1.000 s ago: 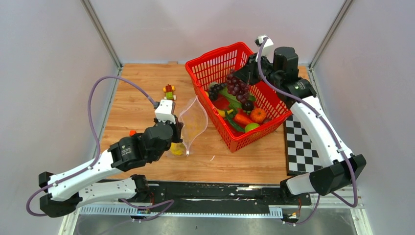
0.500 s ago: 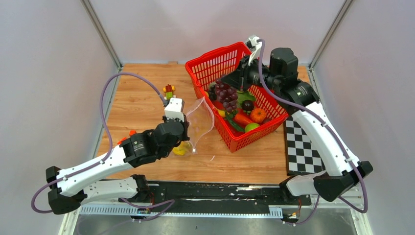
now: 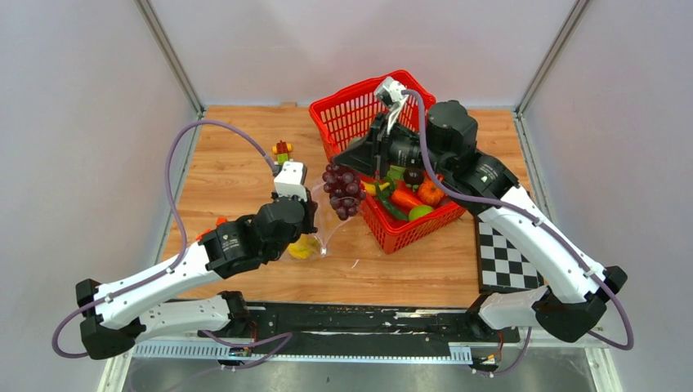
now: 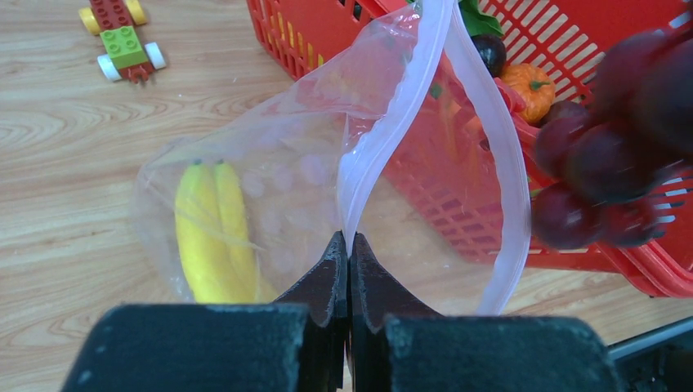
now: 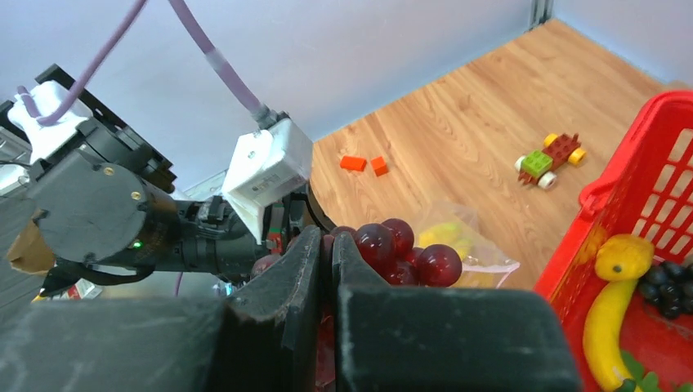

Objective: Place the food in the zip-top bag and seal the zipper
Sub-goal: Place the fake fruit in the zipper food storage bag.

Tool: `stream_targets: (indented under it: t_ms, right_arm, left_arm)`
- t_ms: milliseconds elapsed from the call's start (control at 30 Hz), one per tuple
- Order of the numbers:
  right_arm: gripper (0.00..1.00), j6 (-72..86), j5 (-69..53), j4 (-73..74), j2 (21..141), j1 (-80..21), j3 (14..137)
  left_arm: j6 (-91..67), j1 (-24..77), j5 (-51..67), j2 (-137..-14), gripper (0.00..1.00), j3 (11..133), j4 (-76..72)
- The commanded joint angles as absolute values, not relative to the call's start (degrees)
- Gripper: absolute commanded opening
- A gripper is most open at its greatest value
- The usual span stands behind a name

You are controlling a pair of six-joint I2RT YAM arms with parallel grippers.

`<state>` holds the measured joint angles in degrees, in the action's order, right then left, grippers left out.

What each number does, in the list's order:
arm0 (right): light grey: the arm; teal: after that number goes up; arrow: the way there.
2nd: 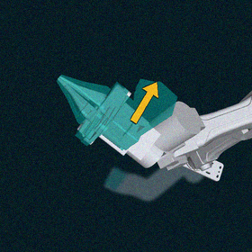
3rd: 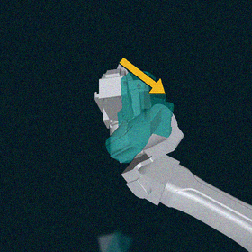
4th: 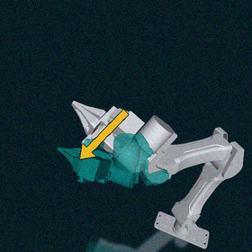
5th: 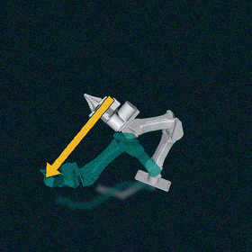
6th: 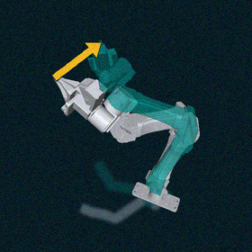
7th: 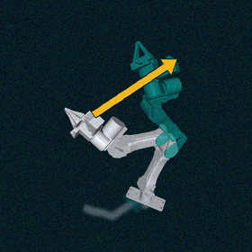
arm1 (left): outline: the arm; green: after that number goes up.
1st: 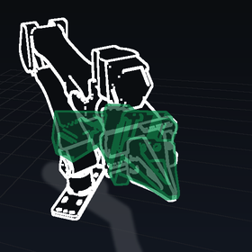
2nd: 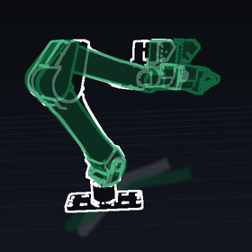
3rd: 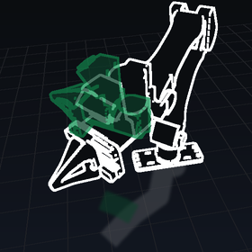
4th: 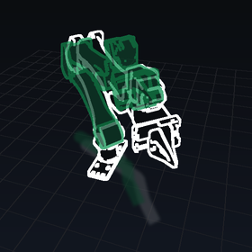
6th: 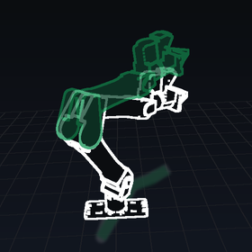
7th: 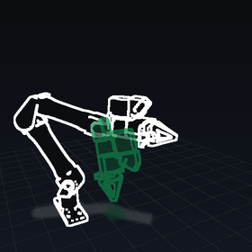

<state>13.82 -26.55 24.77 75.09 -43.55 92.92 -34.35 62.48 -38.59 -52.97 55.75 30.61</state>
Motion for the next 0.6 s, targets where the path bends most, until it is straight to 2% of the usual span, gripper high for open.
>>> stream_targets:
  t_ms: [0, 133, 433, 567]
  right_arm:
    - [0.00, 17.33, -24.24, 17.82, 75.47, -44.55, 89.40]
    - [0.00, 17.65, -20.96, 14.51, 75.87, -45.15, 84.02]
    - [0.00, 15.89, -16.91, 13.88, 77.73, -48.44, 81.97]
    - [0.00, 13.50, -7.45, 15.25, 78.81, -52.28, 83.42]
  left_arm:
    - [-35.01, 62.20, -38.22, -51.49, 0.00, 56.24, 29.08]
    - [-35.10, 62.23, -38.05, -50.14, 0.00, 56.43, 29.42]
    - [-35.31, 62.14, -39.08, -47.73, 0.00, 56.78, 30.41]
    - [-35.77, 62.06, -38.19, -47.66, 0.00, 57.03, 30.29]
